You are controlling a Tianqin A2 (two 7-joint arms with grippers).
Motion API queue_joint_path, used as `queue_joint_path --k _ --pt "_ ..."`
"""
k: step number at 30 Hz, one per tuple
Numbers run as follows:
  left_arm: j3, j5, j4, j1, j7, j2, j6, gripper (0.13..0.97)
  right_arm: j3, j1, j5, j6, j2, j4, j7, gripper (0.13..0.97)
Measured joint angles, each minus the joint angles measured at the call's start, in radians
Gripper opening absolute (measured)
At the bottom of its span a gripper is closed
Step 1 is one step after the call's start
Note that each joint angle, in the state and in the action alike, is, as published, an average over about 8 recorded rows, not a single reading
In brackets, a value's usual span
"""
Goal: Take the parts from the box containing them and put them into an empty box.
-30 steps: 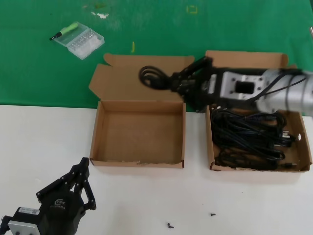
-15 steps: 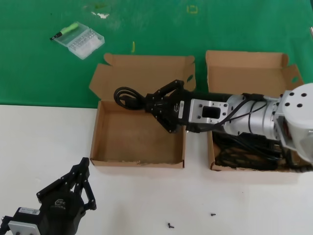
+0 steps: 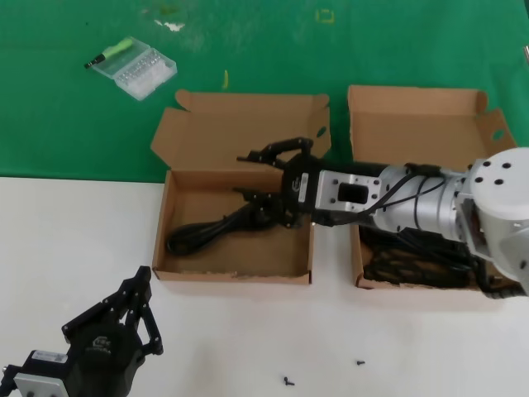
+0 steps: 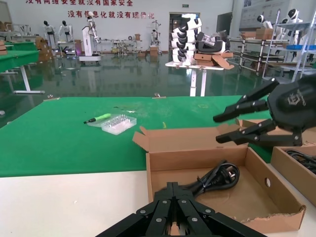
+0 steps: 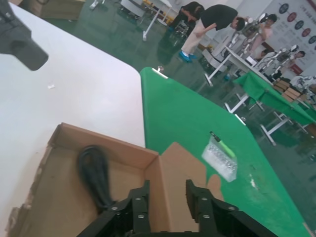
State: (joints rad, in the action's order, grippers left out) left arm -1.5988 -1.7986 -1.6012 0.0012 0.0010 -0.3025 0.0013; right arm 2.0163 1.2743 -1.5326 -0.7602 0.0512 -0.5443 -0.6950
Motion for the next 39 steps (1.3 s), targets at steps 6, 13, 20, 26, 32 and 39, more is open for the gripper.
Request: queue_joint_path --k 6,13,20,26,32,39 --pt "0.000 0.000 0.000 0.000 0.000 0.000 0.000 0.149 -0.005 -0.037 0.007 0.002 0.063 -0.145 0.106 0.319" --pt "0.000 0.000 0.000 0.000 0.000 0.000 0.000 0.154 -0.027 -0.072 -0.010 0.005 0.112 -0.248 0.164 0.473" --pt "0.000 0.000 0.000 0.000 0.000 0.000 0.000 0.158 -0.037 -0.102 -0.017 0.022 0.117 -0.271 0.178 0.547" --pt "0.000 0.000 0.000 0.000 0.000 0.000 0.000 0.199 -0.061 -0.175 -0.033 0.068 0.125 -0.320 0.211 0.706" --pt "0.000 0.000 0.000 0.000 0.000 0.000 0.000 0.256 -0.091 -0.267 -0.052 0.126 0.135 -0.381 0.251 0.801" --pt "0.000 0.000 0.000 0.000 0.000 0.001 0.000 0.355 -0.127 -0.379 -0.076 0.197 0.148 -0.456 0.301 0.890"
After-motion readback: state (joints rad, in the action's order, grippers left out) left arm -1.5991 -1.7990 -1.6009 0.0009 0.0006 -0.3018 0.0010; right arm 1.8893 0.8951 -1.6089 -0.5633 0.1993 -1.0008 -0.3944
